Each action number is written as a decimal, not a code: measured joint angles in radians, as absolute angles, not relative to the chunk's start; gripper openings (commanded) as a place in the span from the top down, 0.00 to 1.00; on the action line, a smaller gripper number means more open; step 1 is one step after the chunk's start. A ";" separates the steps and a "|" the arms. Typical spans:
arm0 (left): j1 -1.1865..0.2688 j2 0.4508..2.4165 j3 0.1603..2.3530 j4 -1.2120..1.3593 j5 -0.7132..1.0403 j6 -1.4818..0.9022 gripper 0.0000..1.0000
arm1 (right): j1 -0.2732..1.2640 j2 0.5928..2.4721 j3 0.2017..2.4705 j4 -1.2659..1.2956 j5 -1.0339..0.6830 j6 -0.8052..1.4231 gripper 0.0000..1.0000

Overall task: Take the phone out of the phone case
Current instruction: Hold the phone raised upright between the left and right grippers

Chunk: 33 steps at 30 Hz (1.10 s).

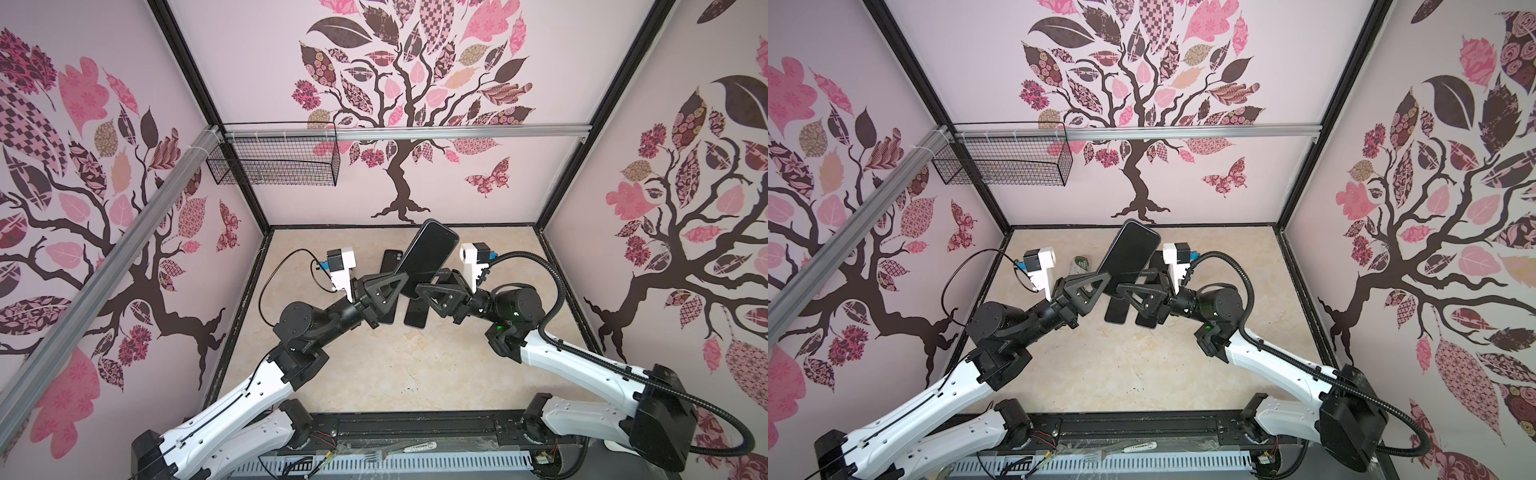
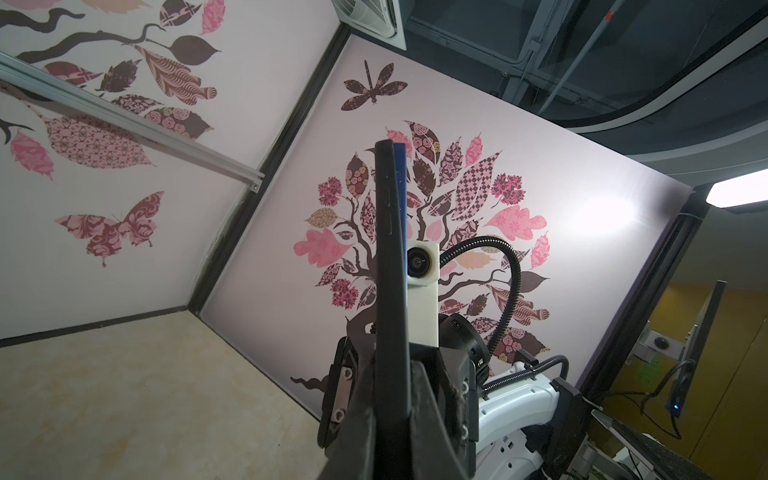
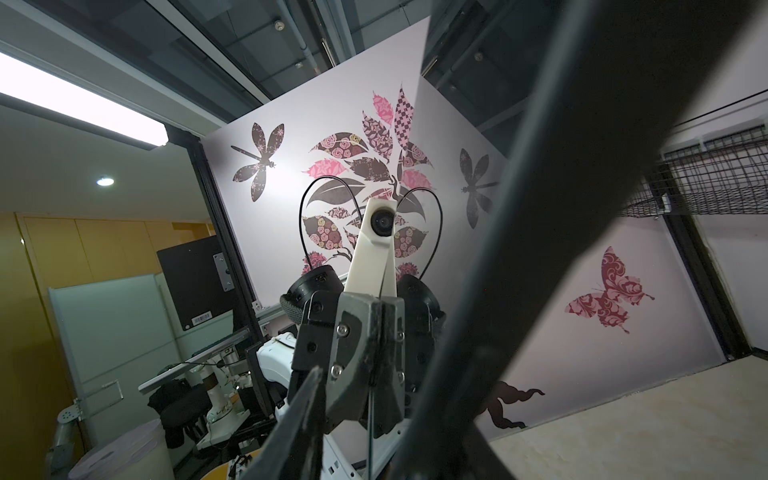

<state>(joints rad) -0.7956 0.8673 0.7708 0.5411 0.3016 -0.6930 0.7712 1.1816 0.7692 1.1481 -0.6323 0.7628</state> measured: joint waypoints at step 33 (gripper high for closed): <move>-0.802 0.878 0.756 0.591 0.319 -0.683 1.00 | 0.772 1.187 0.783 1.116 -0.640 0.804 1.00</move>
